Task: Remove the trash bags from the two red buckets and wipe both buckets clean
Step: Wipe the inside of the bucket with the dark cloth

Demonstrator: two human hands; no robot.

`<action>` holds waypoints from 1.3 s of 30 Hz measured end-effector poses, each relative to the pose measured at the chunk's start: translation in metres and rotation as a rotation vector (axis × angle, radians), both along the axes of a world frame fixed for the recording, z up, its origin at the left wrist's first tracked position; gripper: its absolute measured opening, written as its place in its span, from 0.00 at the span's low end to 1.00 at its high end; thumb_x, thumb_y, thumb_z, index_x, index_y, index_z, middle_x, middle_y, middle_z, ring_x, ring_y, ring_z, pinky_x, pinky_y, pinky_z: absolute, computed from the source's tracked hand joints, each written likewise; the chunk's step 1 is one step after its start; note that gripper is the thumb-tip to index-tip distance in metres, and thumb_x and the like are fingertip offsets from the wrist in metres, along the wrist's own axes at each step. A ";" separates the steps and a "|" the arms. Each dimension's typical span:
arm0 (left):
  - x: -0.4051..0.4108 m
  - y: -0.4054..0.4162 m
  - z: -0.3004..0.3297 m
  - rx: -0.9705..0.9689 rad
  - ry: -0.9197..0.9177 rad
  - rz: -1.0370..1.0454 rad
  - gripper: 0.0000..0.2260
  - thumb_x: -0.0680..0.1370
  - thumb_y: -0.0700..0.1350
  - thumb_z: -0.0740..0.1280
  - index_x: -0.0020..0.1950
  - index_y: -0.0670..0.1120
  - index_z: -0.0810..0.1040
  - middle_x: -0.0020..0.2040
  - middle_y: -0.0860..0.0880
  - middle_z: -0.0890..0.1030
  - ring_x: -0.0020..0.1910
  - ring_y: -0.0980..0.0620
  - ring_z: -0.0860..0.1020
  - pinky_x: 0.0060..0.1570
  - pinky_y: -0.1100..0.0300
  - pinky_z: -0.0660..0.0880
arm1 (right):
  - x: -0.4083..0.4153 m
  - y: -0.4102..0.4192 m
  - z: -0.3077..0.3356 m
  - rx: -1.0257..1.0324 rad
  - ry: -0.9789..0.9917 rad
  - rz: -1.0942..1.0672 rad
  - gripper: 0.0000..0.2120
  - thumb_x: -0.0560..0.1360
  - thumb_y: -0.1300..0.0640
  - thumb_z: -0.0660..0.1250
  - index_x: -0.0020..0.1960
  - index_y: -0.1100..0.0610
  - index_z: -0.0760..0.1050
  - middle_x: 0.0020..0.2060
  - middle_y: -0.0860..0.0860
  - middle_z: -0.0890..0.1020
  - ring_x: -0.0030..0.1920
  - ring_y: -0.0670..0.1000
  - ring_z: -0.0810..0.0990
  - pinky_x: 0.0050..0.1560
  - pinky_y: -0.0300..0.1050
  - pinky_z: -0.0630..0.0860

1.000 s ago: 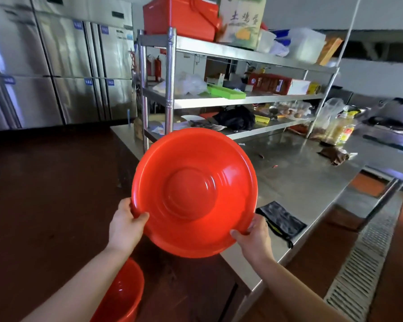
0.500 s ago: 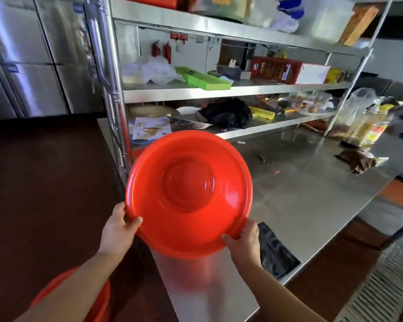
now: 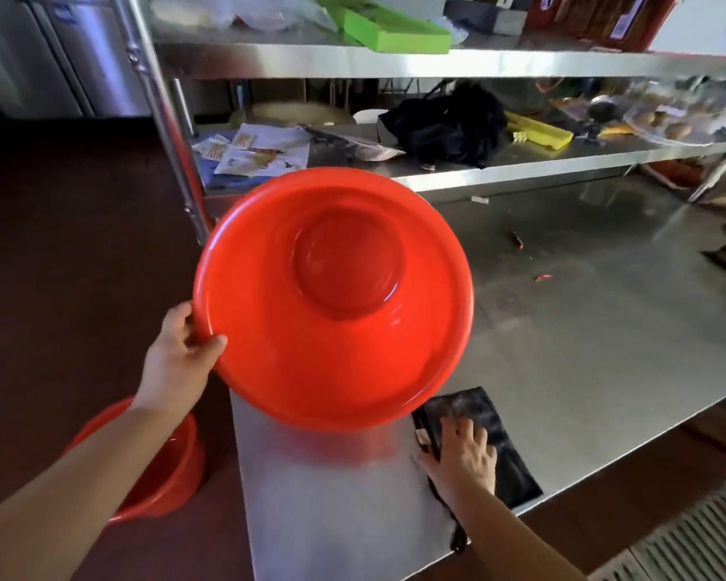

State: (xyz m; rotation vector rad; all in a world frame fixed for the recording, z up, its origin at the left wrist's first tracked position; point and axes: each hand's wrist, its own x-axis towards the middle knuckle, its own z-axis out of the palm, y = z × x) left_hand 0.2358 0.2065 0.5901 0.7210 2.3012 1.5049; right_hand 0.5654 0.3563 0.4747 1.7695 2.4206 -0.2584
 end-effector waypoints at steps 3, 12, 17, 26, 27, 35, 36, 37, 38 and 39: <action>0.006 0.003 0.001 0.000 0.014 -0.004 0.23 0.75 0.40 0.69 0.68 0.51 0.67 0.52 0.49 0.80 0.47 0.49 0.80 0.53 0.50 0.76 | -0.003 0.011 -0.005 0.057 0.002 -0.022 0.25 0.74 0.41 0.62 0.68 0.49 0.65 0.62 0.49 0.69 0.62 0.54 0.67 0.57 0.49 0.71; 0.000 -0.008 -0.011 -0.035 0.013 -0.020 0.06 0.76 0.43 0.68 0.50 0.50 0.73 0.41 0.49 0.80 0.41 0.48 0.81 0.46 0.49 0.78 | 0.014 0.009 0.023 0.079 0.591 -0.295 0.08 0.71 0.64 0.67 0.49 0.62 0.71 0.45 0.59 0.76 0.47 0.63 0.76 0.42 0.51 0.70; 0.009 -0.020 -0.017 0.010 0.024 -0.085 0.07 0.76 0.41 0.67 0.51 0.50 0.71 0.38 0.54 0.78 0.36 0.57 0.77 0.36 0.63 0.71 | 0.024 -0.034 0.063 0.163 0.885 -0.429 0.11 0.70 0.66 0.68 0.41 0.54 0.68 0.35 0.54 0.75 0.36 0.57 0.72 0.36 0.47 0.64; 0.022 -0.050 -0.011 0.015 0.103 -0.336 0.16 0.78 0.41 0.65 0.64 0.51 0.71 0.45 0.54 0.79 0.46 0.51 0.78 0.46 0.58 0.72 | -0.016 -0.128 0.120 0.315 1.066 -0.321 0.10 0.67 0.56 0.67 0.45 0.45 0.70 0.37 0.45 0.76 0.40 0.52 0.75 0.42 0.46 0.67; 0.023 -0.053 -0.011 0.003 0.141 -0.356 0.17 0.78 0.41 0.65 0.65 0.52 0.70 0.46 0.55 0.79 0.47 0.52 0.78 0.46 0.58 0.71 | -0.025 -0.133 0.119 0.317 1.060 -0.291 0.10 0.66 0.54 0.64 0.45 0.45 0.70 0.38 0.44 0.76 0.41 0.51 0.74 0.42 0.45 0.66; 0.021 -0.068 -0.019 0.020 0.051 -0.341 0.16 0.76 0.44 0.68 0.63 0.53 0.72 0.49 0.54 0.79 0.49 0.55 0.78 0.53 0.57 0.74 | -0.112 -0.145 0.070 0.101 0.816 -0.002 0.13 0.71 0.63 0.70 0.55 0.62 0.75 0.50 0.56 0.76 0.49 0.58 0.76 0.44 0.41 0.65; 0.020 -0.069 -0.027 -0.022 0.001 -0.323 0.16 0.76 0.44 0.68 0.63 0.50 0.72 0.50 0.52 0.80 0.49 0.52 0.78 0.54 0.56 0.74 | -0.124 -0.147 0.061 0.041 0.756 0.045 0.14 0.72 0.61 0.69 0.56 0.61 0.75 0.51 0.56 0.76 0.51 0.59 0.76 0.46 0.43 0.67; 0.020 -0.070 -0.037 -0.072 -0.073 -0.315 0.16 0.76 0.43 0.68 0.63 0.46 0.72 0.51 0.48 0.80 0.50 0.49 0.79 0.56 0.53 0.74 | -0.134 -0.148 0.052 -0.011 0.695 0.108 0.15 0.72 0.60 0.69 0.58 0.61 0.75 0.54 0.57 0.76 0.54 0.59 0.76 0.50 0.44 0.68; 0.020 -0.071 -0.048 -0.107 -0.166 -0.312 0.14 0.77 0.43 0.67 0.62 0.43 0.72 0.51 0.44 0.80 0.52 0.45 0.79 0.57 0.50 0.74 | -0.144 -0.149 0.042 -0.051 0.636 0.187 0.17 0.73 0.58 0.68 0.61 0.60 0.74 0.58 0.57 0.75 0.58 0.58 0.74 0.56 0.44 0.67; 0.022 -0.072 -0.058 -0.120 -0.253 -0.311 0.12 0.78 0.43 0.65 0.60 0.41 0.72 0.52 0.41 0.80 0.54 0.42 0.79 0.59 0.47 0.73 | -0.152 -0.151 0.032 -0.078 0.573 0.267 0.21 0.74 0.55 0.67 0.65 0.59 0.73 0.64 0.57 0.73 0.63 0.57 0.71 0.61 0.45 0.65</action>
